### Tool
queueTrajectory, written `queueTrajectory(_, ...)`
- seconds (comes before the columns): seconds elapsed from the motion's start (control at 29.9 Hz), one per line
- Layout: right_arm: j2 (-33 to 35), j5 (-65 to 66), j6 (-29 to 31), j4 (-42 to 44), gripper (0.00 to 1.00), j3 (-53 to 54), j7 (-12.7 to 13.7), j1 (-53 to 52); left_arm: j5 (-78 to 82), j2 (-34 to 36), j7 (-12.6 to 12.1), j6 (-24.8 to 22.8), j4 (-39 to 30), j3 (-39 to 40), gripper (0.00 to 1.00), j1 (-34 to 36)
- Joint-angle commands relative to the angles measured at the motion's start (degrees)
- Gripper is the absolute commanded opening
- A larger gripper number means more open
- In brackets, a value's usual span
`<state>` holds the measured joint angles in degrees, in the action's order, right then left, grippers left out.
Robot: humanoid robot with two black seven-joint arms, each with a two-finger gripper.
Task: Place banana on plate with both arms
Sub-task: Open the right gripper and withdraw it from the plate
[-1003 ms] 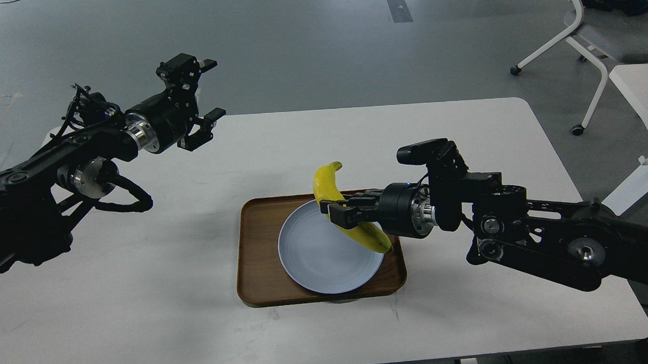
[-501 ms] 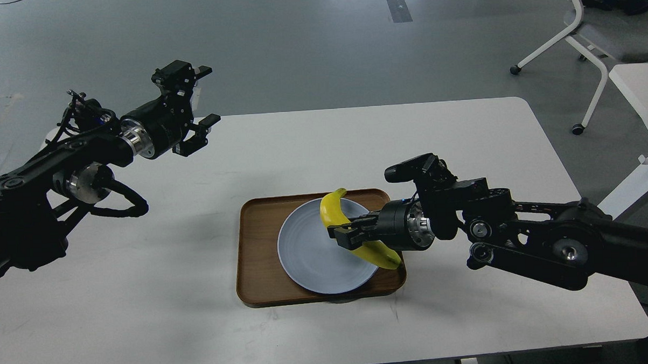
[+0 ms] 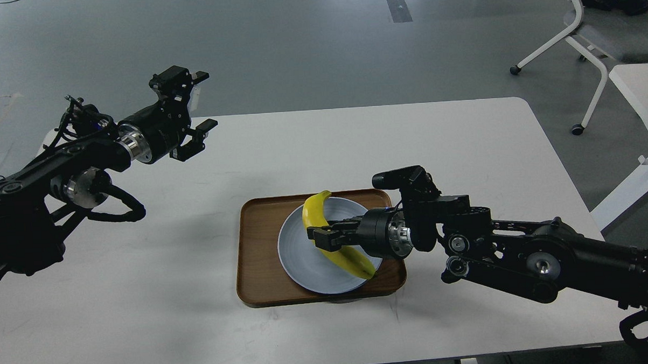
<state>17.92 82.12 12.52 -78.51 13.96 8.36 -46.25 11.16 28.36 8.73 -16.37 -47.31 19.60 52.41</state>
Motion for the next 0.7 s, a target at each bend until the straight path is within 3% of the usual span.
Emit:
queueTrajectory(0.0,0.3,-0.1,-1.4,0.5,1.00,0.2,0.3,0.2,0.0,-0.1,0.0,-0.2,-0.1,0.0,0.98,0.0)
queueTrajectory(0.17,0.5,-0.1,-2.5,2.0,1.00,3.0,0.3,0.2,0.0,-0.3,0.0,-0.1,-0.1,0.0,0.98,0.0)
queueTrajectory(0.37,-1.0,-2.4,-5.9,8.8,1.00,18.5,0.3,0.2,-0.1,-0.4,0.1,0.2,-0.1,0.2,0.98,0.3)
queueTrajectory(0.5,-4.7,-19.5,-6.5,16.4,1.00,28.7,0.6,-3.0,-0.8,-1.0,0.2,-0.2,0.0,1.0,0.98,0.2)
queueTrajectory(0.67,-1.9,-44.5,-5.6,18.7,1.00,31.2,0.6,-4.7,-1.0,-1.8,1.8,0.1,0.0,1.8,0.98,0.2)
